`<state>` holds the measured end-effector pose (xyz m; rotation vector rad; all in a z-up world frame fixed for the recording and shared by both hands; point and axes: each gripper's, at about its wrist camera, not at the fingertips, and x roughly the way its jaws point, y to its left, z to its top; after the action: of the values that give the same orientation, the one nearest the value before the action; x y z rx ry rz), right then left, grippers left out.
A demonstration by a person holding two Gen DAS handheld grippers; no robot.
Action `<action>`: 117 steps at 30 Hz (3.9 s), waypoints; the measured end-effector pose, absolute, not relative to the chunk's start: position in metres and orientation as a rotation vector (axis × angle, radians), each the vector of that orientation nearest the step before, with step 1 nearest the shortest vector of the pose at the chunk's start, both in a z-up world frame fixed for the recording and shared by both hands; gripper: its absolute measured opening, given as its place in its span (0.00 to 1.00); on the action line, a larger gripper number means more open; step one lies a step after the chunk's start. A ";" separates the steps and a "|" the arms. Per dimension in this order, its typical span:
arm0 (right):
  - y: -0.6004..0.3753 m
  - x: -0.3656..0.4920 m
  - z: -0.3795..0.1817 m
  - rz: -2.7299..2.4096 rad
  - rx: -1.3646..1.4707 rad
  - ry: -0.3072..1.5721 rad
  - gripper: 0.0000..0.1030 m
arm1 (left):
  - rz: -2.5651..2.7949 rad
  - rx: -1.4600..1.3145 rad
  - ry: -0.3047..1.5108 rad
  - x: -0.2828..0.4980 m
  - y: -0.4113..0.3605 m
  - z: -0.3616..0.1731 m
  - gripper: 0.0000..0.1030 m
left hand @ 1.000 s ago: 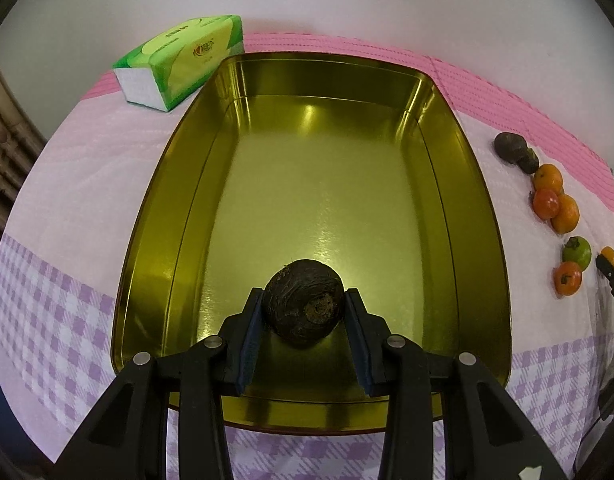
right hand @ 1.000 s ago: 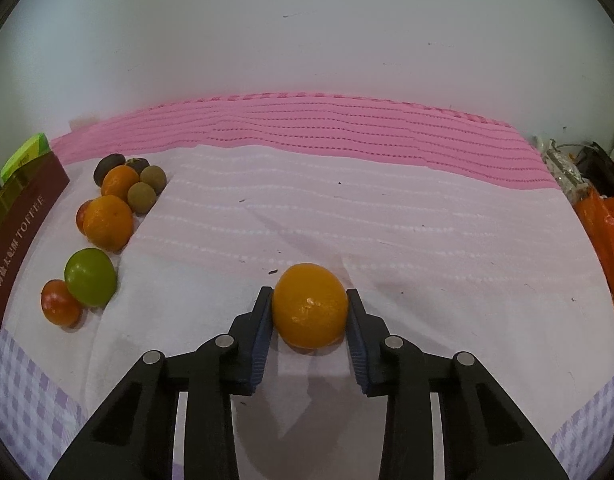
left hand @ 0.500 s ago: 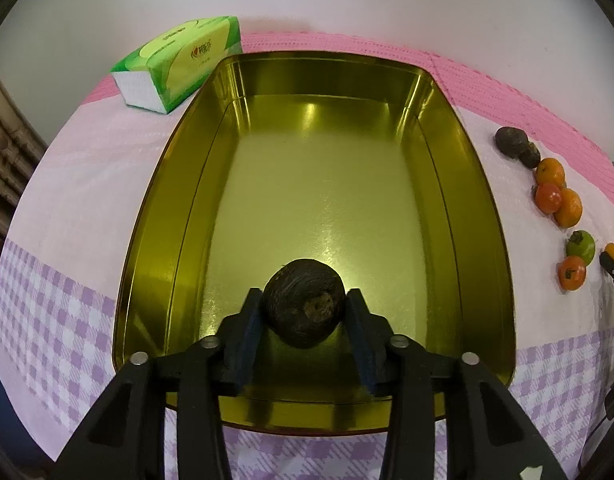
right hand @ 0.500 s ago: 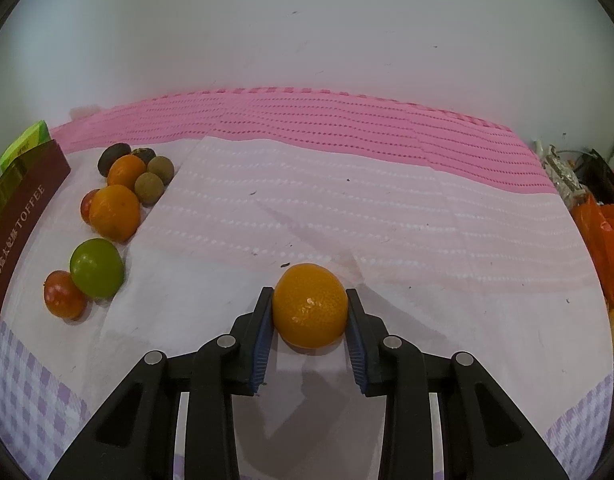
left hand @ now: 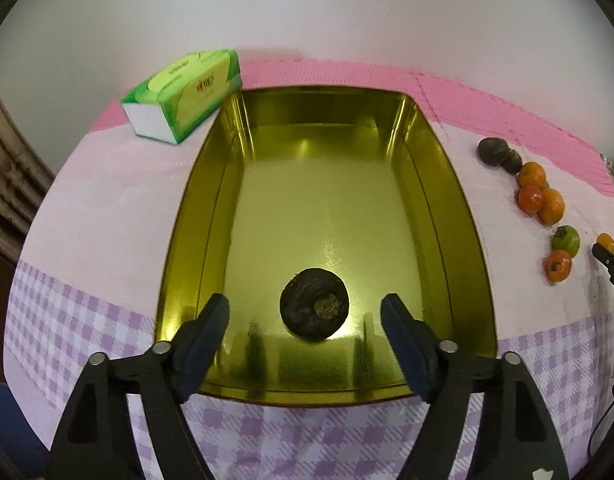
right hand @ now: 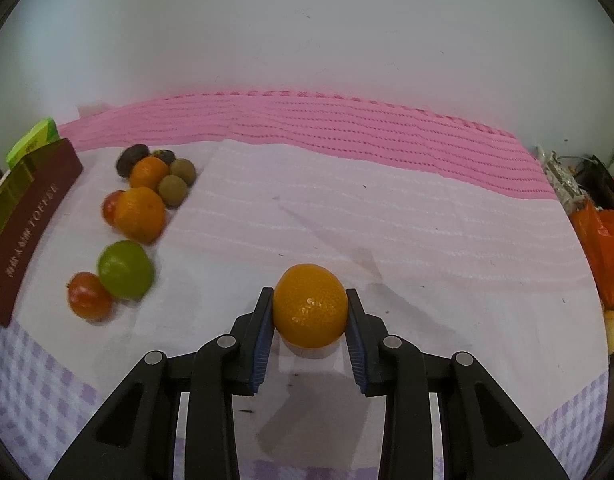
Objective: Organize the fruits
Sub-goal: 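Carry the dark fruit into the gold tin and open the left tool, then carry the tangerine into the gold tin and open the right tool, then move the right tool back and grasp the green tomato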
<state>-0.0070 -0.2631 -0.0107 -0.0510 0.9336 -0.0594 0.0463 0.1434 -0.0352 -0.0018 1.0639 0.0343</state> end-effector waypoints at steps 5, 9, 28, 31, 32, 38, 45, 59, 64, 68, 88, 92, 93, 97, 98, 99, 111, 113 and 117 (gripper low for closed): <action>-0.241 -0.009 0.008 -0.010 -0.042 0.909 0.33 | 0.004 0.008 1.013 0.037 0.144 -0.022 0.85; -0.209 -0.008 0.026 0.068 -0.042 0.884 0.33 | -0.010 0.017 0.974 0.025 0.143 -0.012 0.91; 0.008 0.015 0.042 0.484 -0.158 0.907 0.33 | 0.184 -0.079 0.904 -0.002 0.214 0.004 0.99; 0.032 0.022 0.032 0.496 -0.193 0.934 0.33 | 0.235 -0.092 0.907 -0.006 0.227 0.003 0.99; 0.037 0.024 0.030 0.495 -0.199 0.941 0.33 | 0.250 -0.095 0.908 -0.007 0.230 0.002 0.99; 0.051 0.032 0.014 0.475 -0.244 0.989 0.34 | 0.297 -0.115 0.939 -0.005 0.244 -0.007 0.99; 0.056 0.038 0.003 0.449 -0.281 1.017 0.34 | 0.305 -0.110 0.965 -0.003 0.244 -0.014 0.99; 0.065 0.040 -0.007 0.449 -0.298 1.028 0.34 | 0.330 -0.121 0.975 -0.003 0.249 -0.018 0.99; 0.066 0.040 -0.006 0.451 -0.292 1.021 0.35 | 0.328 -0.120 0.974 -0.003 0.249 -0.019 0.99; 0.066 0.038 0.001 0.455 -0.281 1.005 0.38 | 0.324 -0.113 0.961 -0.003 0.247 -0.019 0.99; -0.034 -0.002 0.053 0.350 -0.171 0.883 0.51 | 0.308 -0.036 0.935 -0.003 0.235 -0.018 0.99; -0.075 -0.006 0.049 0.279 -0.142 0.900 0.51 | 0.312 -0.030 0.937 -0.003 0.234 -0.018 0.99; -0.086 -0.007 0.046 0.260 -0.133 0.904 0.51 | 0.313 -0.026 0.935 -0.003 0.233 -0.018 0.99; -0.119 -0.013 0.038 0.203 -0.092 0.923 0.51 | 0.311 -0.015 0.934 -0.003 0.230 -0.018 0.99; -0.125 -0.014 0.035 0.191 -0.085 0.928 0.51 | 0.311 -0.011 0.934 -0.004 0.228 -0.017 0.99; -0.133 -0.016 0.032 0.176 -0.075 0.934 0.51 | 0.309 -0.006 0.937 -0.004 0.227 -0.017 0.99; -0.170 -0.024 0.004 0.127 -0.019 0.969 0.51 | 0.291 0.004 0.911 -0.009 0.210 0.005 0.99; -0.171 -0.024 0.002 0.130 -0.014 0.969 0.51 | 0.282 0.003 0.906 -0.011 0.205 0.009 0.99; -0.174 -0.025 0.000 0.134 -0.006 0.967 0.51 | 0.257 0.012 0.898 -0.009 0.193 0.016 0.99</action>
<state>-0.0249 -0.1742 -0.0004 -0.0057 0.9671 0.1343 -0.0092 0.1927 0.0159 0.0115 0.8983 0.2574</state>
